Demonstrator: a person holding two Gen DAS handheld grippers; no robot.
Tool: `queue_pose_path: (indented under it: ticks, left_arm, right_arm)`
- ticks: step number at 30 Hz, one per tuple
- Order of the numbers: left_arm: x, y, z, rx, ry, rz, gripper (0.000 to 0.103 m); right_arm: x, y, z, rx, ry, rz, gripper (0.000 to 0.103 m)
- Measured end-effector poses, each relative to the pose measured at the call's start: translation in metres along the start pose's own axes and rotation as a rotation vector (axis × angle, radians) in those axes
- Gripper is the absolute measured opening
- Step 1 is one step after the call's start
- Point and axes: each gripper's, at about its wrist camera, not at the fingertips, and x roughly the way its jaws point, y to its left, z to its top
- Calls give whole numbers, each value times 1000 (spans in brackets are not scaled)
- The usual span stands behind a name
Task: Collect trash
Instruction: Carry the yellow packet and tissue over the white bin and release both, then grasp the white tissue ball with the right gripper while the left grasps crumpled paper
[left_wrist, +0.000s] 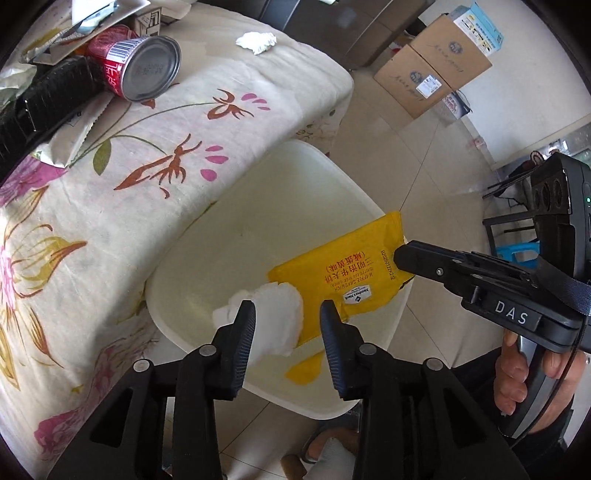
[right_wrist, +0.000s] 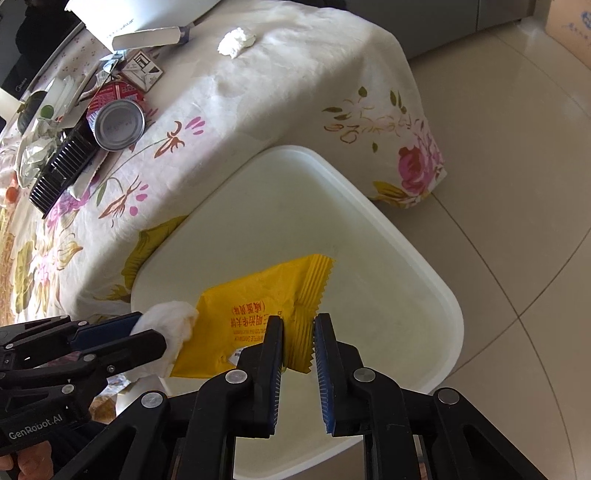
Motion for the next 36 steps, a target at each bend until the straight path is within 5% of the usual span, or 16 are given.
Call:
queue_pose_path:
  ticks: [4,11,16,28,36]
  left_arm:
    - [-4,7,0,-16,-3,-4,40]
    - [-26,12,-3,0,-69,32,40]
    - [-55,33,7,-55,-130,22,40]
    - [-159,135,35,-333,-366,94,40]
    - [-173,172,50,-423,-398,127,46]
  right_arm:
    - [1,-3,4,26,0,-10,38]
    - [0,8,13,29,-27,29,47]
    - [-1,18,19,21,-58,50,63]
    - [10,18,28,67,-49,107,68]
    - [6,18,43,126,-98,211,72]
